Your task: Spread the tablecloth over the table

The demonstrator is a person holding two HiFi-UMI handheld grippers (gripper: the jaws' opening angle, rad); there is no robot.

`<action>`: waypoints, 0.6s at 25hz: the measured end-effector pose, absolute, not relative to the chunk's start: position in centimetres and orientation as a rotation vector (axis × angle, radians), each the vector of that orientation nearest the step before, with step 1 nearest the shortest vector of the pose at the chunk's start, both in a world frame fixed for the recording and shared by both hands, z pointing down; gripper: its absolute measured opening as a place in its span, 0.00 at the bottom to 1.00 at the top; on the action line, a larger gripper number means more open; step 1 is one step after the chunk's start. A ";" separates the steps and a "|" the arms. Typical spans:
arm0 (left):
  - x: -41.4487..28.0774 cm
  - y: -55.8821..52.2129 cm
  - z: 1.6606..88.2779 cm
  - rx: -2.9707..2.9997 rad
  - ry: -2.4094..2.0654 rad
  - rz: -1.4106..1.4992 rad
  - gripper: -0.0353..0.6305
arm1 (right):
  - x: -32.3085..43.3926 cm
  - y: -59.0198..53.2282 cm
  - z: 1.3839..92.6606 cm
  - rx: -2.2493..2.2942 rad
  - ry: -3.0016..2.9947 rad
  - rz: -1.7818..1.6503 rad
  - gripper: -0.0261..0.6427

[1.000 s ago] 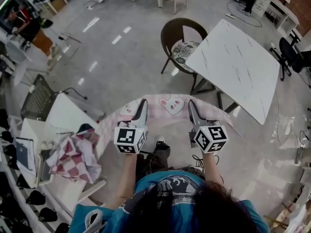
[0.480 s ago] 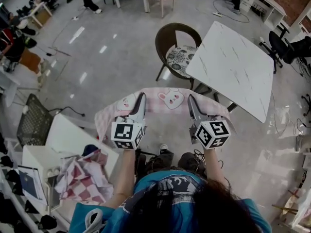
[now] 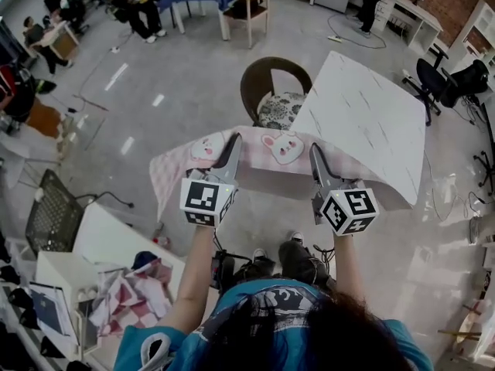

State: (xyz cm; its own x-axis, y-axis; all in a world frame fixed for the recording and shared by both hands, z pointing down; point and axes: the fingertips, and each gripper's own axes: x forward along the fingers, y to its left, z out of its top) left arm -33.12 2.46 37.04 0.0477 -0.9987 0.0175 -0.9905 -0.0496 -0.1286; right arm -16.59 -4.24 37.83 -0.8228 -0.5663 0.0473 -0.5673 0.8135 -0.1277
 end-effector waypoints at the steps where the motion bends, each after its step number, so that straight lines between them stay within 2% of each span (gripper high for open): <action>1: -33.1 1.7 36.4 -2.216 2.088 -0.154 0.16 | -16.5 -4.8 37.1 0.944 -2.992 0.188 0.15; 15: -28.9 -12.7 28.7 -2.158 1.881 -0.108 0.17 | -12.1 -18.1 29.3 1.041 -3.107 -0.048 0.14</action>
State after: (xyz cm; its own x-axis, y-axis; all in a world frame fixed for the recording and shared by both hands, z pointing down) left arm -28.92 -12.70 28.72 0.1515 -0.9806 -0.1242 -0.9600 -0.1161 -0.2549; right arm -12.13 -18.05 29.33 -0.7900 -0.5976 -0.1369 -0.6016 0.7987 -0.0153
